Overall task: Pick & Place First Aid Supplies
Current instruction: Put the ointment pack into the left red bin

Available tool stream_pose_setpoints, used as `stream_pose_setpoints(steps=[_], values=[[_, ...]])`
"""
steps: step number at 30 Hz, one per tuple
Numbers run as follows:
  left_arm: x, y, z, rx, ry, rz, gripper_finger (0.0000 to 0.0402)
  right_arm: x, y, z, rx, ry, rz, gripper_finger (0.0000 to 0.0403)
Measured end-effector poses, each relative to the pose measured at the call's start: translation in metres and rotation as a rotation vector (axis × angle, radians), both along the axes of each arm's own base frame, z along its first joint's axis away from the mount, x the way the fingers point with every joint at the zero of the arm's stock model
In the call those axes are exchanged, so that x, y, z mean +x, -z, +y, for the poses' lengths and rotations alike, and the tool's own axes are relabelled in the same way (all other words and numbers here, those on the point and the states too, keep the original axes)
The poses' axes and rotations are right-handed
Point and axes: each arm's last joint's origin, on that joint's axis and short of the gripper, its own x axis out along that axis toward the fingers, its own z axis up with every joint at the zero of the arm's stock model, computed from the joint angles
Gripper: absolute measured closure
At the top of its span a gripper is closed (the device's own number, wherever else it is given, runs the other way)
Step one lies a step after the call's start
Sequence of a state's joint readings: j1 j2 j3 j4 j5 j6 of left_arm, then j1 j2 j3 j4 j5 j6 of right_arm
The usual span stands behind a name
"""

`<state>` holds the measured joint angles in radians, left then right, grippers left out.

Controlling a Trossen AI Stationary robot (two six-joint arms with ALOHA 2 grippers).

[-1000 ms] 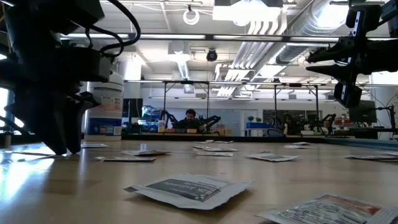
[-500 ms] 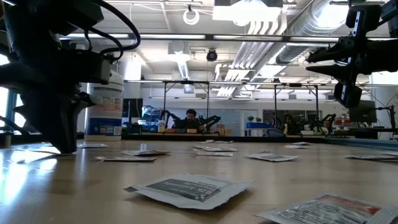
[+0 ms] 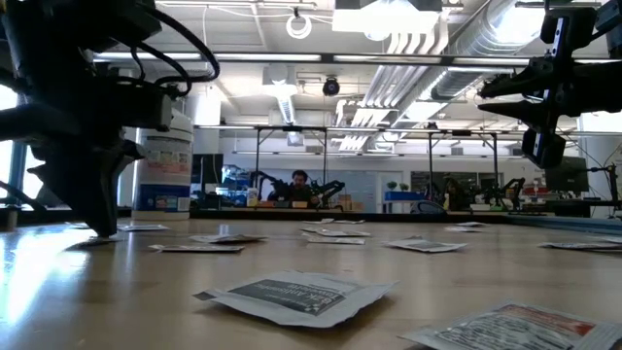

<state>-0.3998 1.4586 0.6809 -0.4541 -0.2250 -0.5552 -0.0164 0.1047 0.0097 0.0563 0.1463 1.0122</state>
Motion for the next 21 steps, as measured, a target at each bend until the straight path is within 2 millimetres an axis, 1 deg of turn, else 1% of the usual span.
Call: stream_pose_setpoints(steps=[3, 11, 13, 16, 21], values=[[0.0030, -0.0062, -0.0011, 0.005, -0.001, 0.003, 0.0401, 0.0000, 0.0000, 0.0000, 0.000, 0.000, 0.000, 0.0339], [-0.0020, -0.0065, 0.0010, 0.009, -0.066, 0.064, 0.0400, 0.0000, 0.0000, 0.0000, 0.000, 0.000, 0.000, 0.0339], [-0.0019, -0.0066, 0.0006, -0.005, -0.073, 0.064, 0.0393, 0.0000, 0.0000, 0.0000, 0.000, 0.000, 0.000, 0.0339], [-0.0014, -0.0068, 0.0003, -0.017, -0.081, 0.060, 0.0366, 0.0000, 0.0000, 0.0000, 0.000, 0.000, 0.000, 0.0339], [-0.0013, -0.0065, 0.0002, -0.035, -0.122, 0.051, 0.0303, 0.0000, 0.0000, 0.0000, 0.000, 0.000, 0.000, 0.0339]])
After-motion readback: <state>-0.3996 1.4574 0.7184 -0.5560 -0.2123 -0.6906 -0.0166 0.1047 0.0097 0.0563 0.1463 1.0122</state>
